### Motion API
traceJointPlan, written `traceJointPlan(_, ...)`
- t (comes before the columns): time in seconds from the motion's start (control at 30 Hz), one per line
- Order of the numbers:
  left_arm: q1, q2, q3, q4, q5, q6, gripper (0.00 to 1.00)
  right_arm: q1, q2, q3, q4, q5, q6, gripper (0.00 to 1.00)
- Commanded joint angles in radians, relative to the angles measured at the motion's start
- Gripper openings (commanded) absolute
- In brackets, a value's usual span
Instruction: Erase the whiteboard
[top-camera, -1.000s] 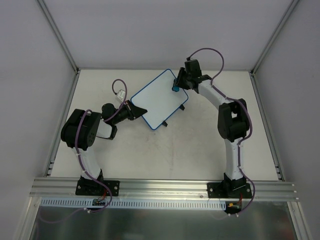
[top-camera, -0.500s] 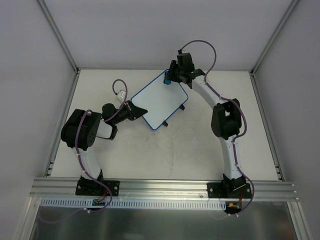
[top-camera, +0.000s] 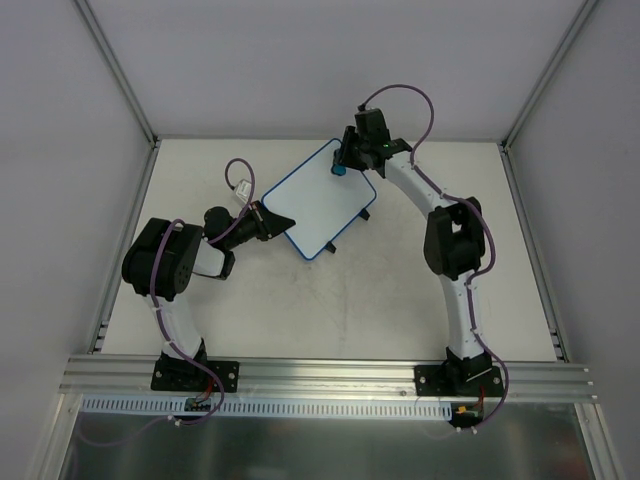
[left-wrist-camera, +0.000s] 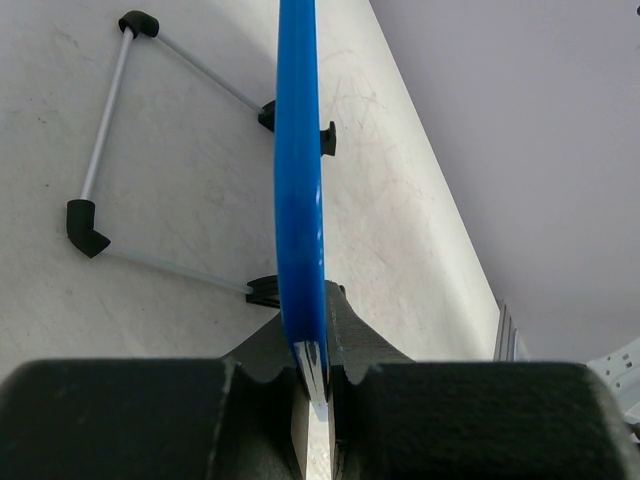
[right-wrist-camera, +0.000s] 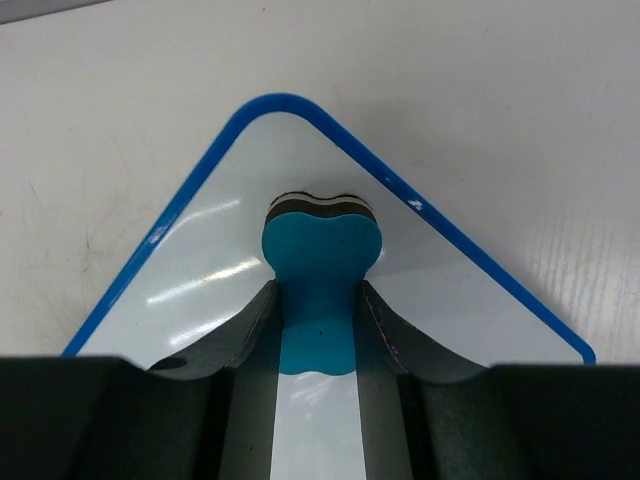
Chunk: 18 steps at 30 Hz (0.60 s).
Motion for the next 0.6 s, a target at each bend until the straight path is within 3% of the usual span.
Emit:
traceJointPlan(0.0,-0.040,-0.027,-0.006,0.356,0.135,0.053,0.00,-0.002,-0.043,-0.088,-0.088,0.049,-0.031,0.00)
traceJointPlan(0.43,-0.040,-0.030,-0.009,0.356,0.133,0.057,0.00,-0.033,-0.181,-0.321,-0.049,0.097,-0.074,0.00)
traceJointPlan(0.57,-0.034,-0.016,0.002,0.358,0.138,0.037,0.00,-0.033,-0.359,-0.541,0.085,0.127,-0.099,0.00)
